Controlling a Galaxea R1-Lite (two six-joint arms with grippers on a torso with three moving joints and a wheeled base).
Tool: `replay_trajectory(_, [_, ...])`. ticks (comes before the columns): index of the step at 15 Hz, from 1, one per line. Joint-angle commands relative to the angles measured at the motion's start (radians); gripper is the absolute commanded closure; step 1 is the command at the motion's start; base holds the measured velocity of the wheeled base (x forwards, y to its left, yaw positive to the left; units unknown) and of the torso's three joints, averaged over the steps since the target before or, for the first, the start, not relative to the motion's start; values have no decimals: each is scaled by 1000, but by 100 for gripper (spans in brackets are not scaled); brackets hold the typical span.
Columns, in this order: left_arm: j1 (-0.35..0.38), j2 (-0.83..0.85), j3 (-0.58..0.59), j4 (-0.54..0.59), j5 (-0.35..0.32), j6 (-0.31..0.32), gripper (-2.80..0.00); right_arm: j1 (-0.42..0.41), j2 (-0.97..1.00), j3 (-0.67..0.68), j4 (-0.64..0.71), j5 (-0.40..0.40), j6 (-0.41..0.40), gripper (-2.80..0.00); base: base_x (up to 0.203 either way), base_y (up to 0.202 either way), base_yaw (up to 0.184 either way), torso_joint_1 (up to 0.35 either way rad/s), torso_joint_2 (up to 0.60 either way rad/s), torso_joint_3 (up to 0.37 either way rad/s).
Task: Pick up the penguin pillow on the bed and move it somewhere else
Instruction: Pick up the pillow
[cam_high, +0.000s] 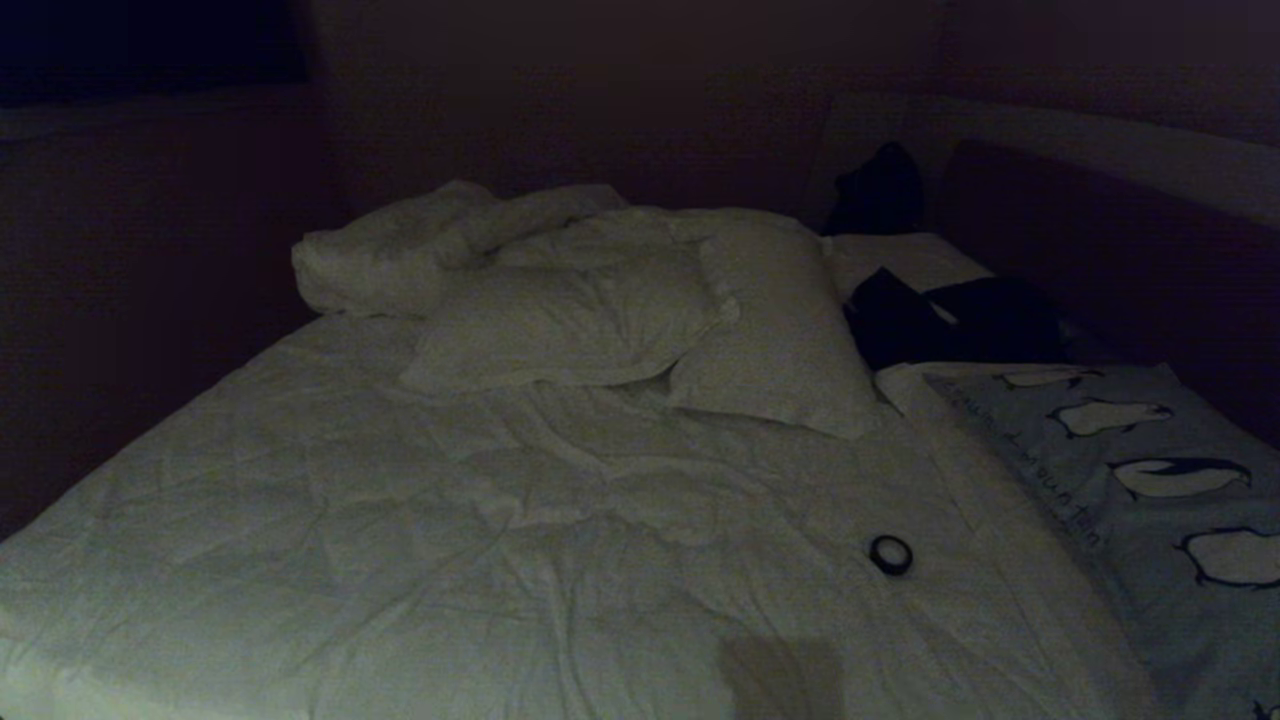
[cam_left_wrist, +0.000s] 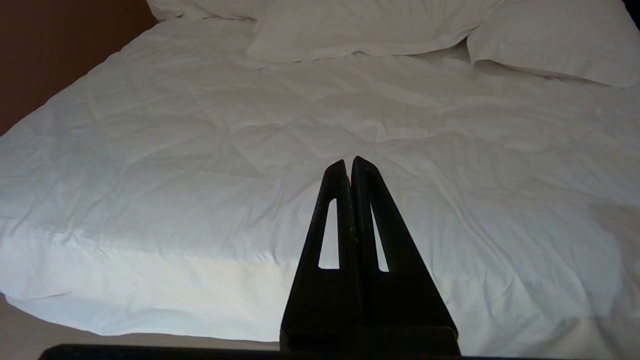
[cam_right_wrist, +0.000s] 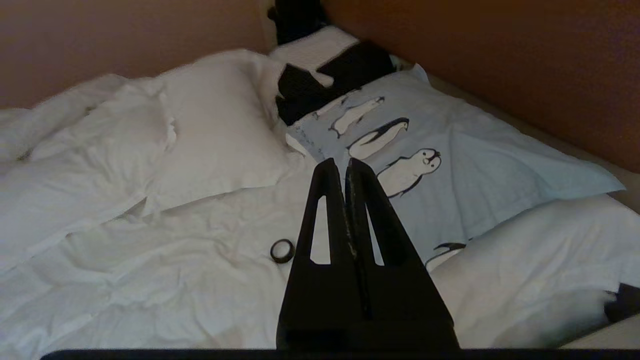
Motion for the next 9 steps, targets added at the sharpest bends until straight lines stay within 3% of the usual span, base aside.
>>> replay_trajectory(1, [0, 0, 2, 0, 0, 0, 0, 0, -93, 35, -4, 196, -12, 0, 0, 0, 0, 0, 0, 0])
replay_trajectory(6, [0, 0, 2, 0, 0, 0, 0, 1, -236, 137, -10, 300, -175, 0, 0, 0, 0, 0, 0, 0])
replay_trajectory(9, [0, 0, 2, 0, 0, 0, 0, 1, -238, 210, -67, 301, -180, 0, 0, 0, 0, 0, 0, 0])
